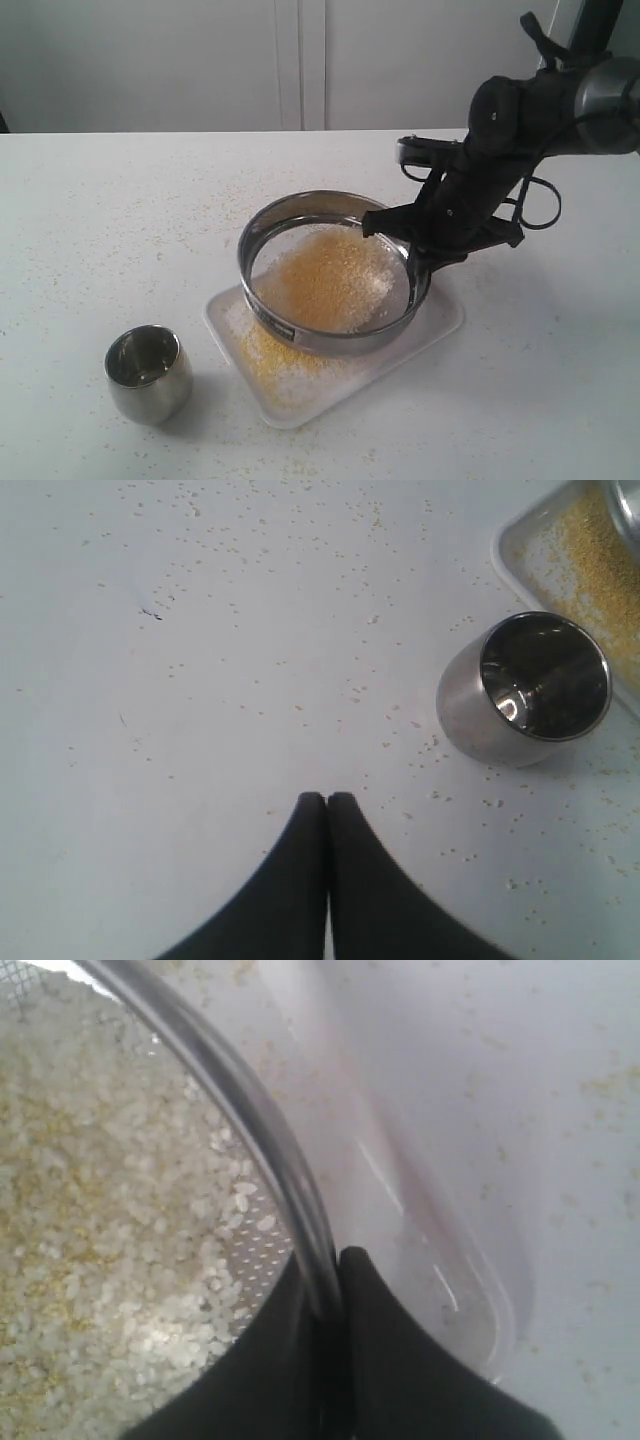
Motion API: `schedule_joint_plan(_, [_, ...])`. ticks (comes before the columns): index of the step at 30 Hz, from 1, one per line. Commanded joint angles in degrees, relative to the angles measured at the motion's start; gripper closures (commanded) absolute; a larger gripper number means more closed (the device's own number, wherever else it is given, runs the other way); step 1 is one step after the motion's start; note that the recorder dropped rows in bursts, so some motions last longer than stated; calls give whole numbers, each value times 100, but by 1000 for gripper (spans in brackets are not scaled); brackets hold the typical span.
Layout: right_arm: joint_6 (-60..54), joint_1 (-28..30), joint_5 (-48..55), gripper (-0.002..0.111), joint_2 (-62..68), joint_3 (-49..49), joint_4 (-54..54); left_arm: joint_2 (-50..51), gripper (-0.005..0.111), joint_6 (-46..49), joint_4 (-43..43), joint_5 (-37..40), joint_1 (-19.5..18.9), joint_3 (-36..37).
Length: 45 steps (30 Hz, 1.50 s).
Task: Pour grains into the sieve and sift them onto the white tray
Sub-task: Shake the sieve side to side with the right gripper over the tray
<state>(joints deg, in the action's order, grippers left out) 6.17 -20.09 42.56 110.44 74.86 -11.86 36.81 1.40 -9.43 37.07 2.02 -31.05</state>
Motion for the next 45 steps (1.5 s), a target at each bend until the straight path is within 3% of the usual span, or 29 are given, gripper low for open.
schedule_joint_plan(1, [0, -174, -98, 108, -66, 50, 36, -36, 107, 12, -27, 51, -19, 38])
schedule_joint_plan(3, [495, 12, -236, 108, -66, 50, -81, -36, 107, 12, -27, 51, -19, 38])
schedule_joint_plan(6, [-270, -162, 115, 108, -66, 50, -285, -36, 107, 12, -27, 51, -19, 38])
schedule_joint_plan(18, [-342, -154, 272, 108, -87, 50, -375, -36, 107, 12, -27, 51, -19, 38])
schedule_joint_plan(23, [322, 176, 134, 108, -121, 50, -212, -36, 107, -12, -81, -154, -19, 38])
schedule_joint_plan(29, [-384, -52, 410, 108, -133, 50, -256, -36, 107, 0, -48, -286, -19, 38])
schedule_joint_plan(34, [359, 218, 63, 108, -133, 50, -269, -36, 107, 15, -48, -285, -19, 38])
schedule_joint_plan(39, [-312, -152, 259, 108, -133, 50, -456, -36, 107, 15, -48, -285, -19, 38])
schedule_joint_plan(45, [345, 122, 173, 108, -133, 50, -240, -36, 107, 15, -48, -285, -19, 38])
